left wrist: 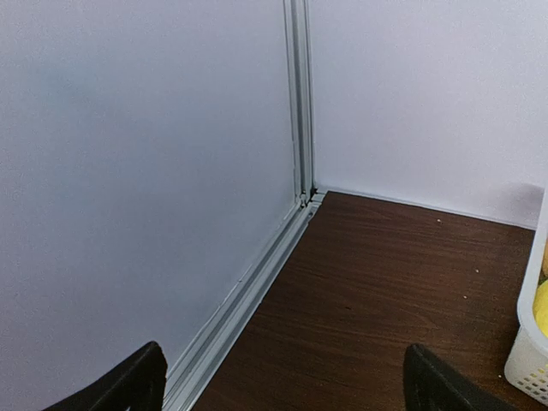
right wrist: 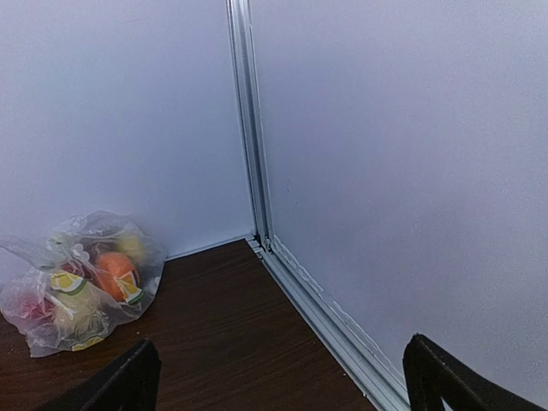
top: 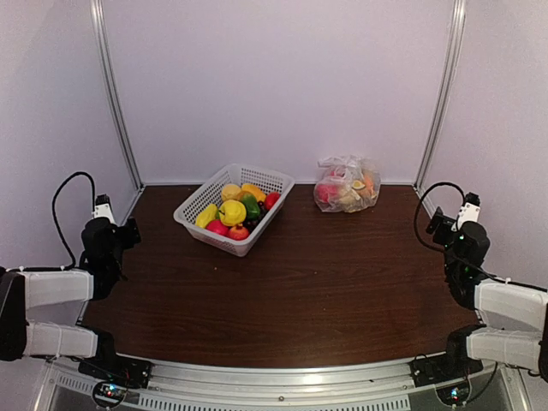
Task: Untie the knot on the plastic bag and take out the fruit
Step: Pick up the takeout bag from the corner of the board.
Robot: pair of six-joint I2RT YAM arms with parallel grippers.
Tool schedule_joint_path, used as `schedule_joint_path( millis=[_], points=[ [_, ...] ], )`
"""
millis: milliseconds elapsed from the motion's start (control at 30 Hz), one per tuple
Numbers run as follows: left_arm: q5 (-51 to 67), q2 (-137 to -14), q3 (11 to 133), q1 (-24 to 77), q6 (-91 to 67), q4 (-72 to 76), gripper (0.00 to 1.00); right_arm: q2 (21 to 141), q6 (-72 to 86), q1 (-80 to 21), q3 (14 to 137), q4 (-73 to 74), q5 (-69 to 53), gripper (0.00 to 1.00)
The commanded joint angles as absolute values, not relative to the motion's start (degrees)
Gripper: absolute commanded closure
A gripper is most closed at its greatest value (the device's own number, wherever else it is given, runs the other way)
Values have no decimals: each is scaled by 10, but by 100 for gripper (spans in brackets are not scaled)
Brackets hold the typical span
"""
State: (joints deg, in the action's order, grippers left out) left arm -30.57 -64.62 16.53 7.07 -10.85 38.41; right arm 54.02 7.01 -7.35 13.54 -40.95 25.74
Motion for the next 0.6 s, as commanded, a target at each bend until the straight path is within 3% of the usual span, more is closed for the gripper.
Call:
schedule_joint_path(
  millis=[0,200,400,567],
  points=[
    [-306,-643,181,67,-116,378,2,552,81,-72,149,-395,262,0],
    [-320,-635,177,67,-122,375,2,583,97,-72,164,-387,260,0],
    [-312,-636,169,67,-122,385,2,628,79,-73,187,-413,181,0],
    [-303,-639,169,67,-119,388,2,712,39,-103,261,-385,150,0]
  ],
)
